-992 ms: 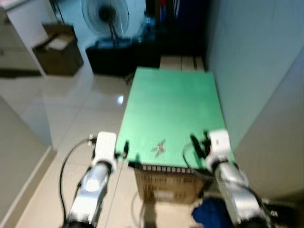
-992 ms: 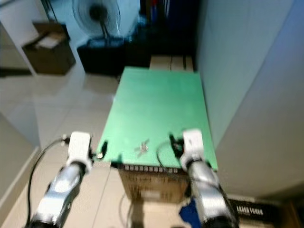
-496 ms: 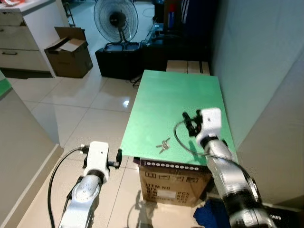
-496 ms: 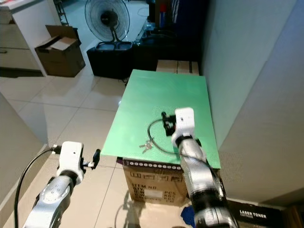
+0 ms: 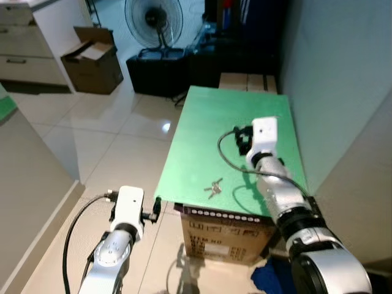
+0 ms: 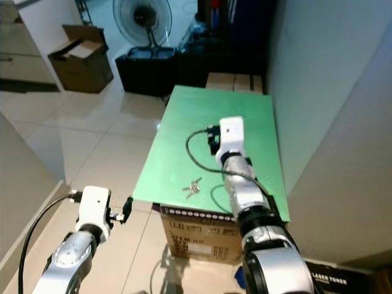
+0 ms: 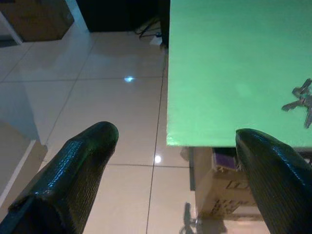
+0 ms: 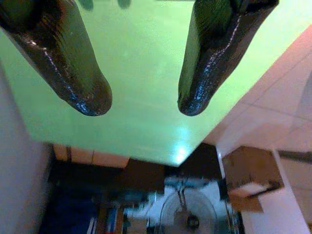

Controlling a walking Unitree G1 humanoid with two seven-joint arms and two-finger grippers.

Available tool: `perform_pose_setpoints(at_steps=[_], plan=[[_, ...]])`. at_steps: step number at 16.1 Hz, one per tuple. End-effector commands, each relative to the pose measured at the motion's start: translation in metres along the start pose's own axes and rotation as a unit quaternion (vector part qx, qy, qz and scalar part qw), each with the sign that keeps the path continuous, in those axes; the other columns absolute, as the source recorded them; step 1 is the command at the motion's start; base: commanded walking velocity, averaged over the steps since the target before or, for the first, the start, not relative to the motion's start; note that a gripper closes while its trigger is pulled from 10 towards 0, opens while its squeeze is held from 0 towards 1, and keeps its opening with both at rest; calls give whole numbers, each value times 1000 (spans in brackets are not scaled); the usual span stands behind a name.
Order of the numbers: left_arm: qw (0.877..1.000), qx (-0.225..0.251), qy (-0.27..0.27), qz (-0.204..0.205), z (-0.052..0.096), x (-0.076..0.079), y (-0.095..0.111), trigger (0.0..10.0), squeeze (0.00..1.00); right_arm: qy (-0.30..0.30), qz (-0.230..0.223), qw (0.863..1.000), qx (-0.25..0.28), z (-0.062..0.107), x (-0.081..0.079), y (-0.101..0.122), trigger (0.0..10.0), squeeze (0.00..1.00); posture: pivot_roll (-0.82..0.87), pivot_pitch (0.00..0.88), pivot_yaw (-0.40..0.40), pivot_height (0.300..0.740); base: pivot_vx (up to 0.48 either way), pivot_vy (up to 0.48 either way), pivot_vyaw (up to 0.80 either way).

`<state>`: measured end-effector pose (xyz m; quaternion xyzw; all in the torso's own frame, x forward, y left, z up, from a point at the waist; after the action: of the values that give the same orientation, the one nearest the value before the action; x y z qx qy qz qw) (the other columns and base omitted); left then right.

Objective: Hang keys on a hook

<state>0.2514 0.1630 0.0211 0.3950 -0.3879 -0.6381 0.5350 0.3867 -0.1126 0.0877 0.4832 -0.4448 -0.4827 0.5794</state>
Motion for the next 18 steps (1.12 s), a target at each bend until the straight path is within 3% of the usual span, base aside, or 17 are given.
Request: perform_pose_setpoints(at_steps=[1, 9, 18], plan=[[1000, -2, -6, -11, 3, 0, 1, 10000, 0, 2, 6, 1000, 7, -4, -4, 6, 10000, 0, -35, 0, 85, 740, 0, 0, 0], [999, -37, 5, -15, 52, -4, -14, 10000, 0, 6, 14, 999, -36, -7, -8, -10, 10000, 0, 44, 134, 73, 740, 0, 0, 0], [998, -68, 10, -15, 83, -2, -19, 10000, 0, 20, 22, 998, -61, -3, -13, -23, 10000, 0, 97, 217, 63, 740, 0, 0, 0]])
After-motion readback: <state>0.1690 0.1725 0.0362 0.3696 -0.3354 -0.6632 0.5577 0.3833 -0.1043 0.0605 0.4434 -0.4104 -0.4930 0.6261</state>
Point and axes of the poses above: a point about 5 cm out from each wrist's last joint towards the gripper, its own z axis pointing back from the gripper into the wrist, its own y axis along the axis of the wrist's last joint, x = y × z, the point moved 3 cm from there along -z, pointing out of the wrist towards the gripper, and after that the axes turned 1 degree about z, right-handed, at the moved point
